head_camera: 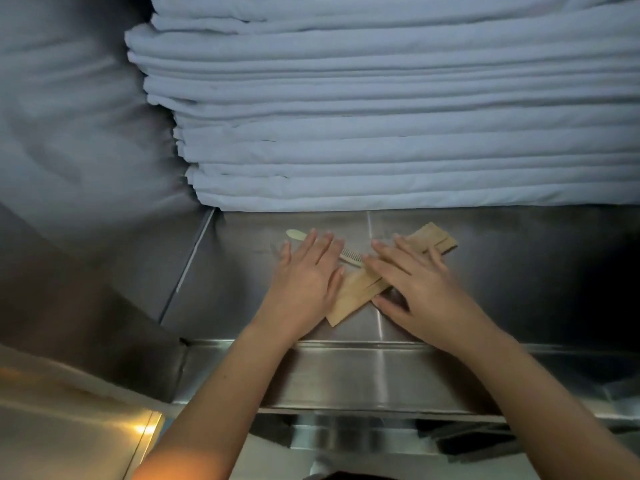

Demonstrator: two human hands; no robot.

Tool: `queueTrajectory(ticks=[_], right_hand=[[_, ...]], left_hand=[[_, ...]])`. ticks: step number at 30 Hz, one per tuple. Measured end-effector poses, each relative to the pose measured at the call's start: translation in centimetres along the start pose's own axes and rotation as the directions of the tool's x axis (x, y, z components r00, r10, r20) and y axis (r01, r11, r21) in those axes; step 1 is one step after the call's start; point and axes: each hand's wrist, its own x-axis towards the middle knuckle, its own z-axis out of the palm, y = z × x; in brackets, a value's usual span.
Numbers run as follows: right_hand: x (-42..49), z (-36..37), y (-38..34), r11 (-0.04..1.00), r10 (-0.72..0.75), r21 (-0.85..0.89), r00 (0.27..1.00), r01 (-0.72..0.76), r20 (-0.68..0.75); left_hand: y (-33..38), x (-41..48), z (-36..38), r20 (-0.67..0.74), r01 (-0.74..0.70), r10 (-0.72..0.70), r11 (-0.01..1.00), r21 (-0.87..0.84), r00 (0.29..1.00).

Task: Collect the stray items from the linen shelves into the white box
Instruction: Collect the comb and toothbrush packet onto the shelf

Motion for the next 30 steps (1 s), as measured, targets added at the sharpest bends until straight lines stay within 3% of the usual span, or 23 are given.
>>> queueTrajectory(ticks=[6, 15, 26, 30], right_hand=[[0.6, 0.4, 0.7, 1.0, -0.013, -0.024, 0.998, 0.014, 0.061], [-0.9, 0.5, 1.1, 0.999, 0.023, 0.024, 0.999, -0.024, 0.034], [-4.0, 0.2, 1.4, 0.996, 0.048, 0.077, 0.997, -0.053, 0.067], [-4.9, 0.3, 1.3, 0.998, 0.004, 0.069, 0.997, -0.01, 0.079]], left_hand=[[-1.1, 1.7, 0.8, 0.123, 0.006, -0.005, 1.0, -0.008, 0.992], [-0.9, 1.2, 1.0, 0.215, 0.069, -0.052, 0.995, -0.072, 0.975], [1.4, -3.0, 1.0, 0.146, 0.155, -0.169, 0.983, 0.097, 0.975], [2.2, -4.7, 0.9, 0.132, 0.163, -0.172, 0.984, 0.075, 0.976]])
